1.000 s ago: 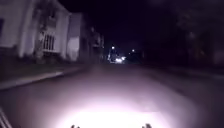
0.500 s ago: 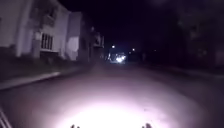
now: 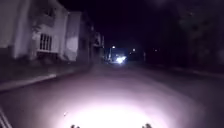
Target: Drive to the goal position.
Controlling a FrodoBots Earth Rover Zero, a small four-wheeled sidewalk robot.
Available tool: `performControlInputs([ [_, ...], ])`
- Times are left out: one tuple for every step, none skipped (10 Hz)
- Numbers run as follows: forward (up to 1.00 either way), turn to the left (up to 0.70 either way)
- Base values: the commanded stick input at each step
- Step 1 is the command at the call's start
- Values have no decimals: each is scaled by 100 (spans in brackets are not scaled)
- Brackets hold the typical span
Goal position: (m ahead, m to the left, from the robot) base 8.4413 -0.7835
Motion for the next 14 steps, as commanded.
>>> performControlInputs([
  [50, 0],
  [50, 0],
  [50, 0],
  [50, 0],
  [50, -1],
  [50, -2],
  [50, -27],
  [50, -24],
  [50, -6],
  [50, 0],
  [50, 0],
  [50, 0],
  [50, 0],
  [50, 0],
])
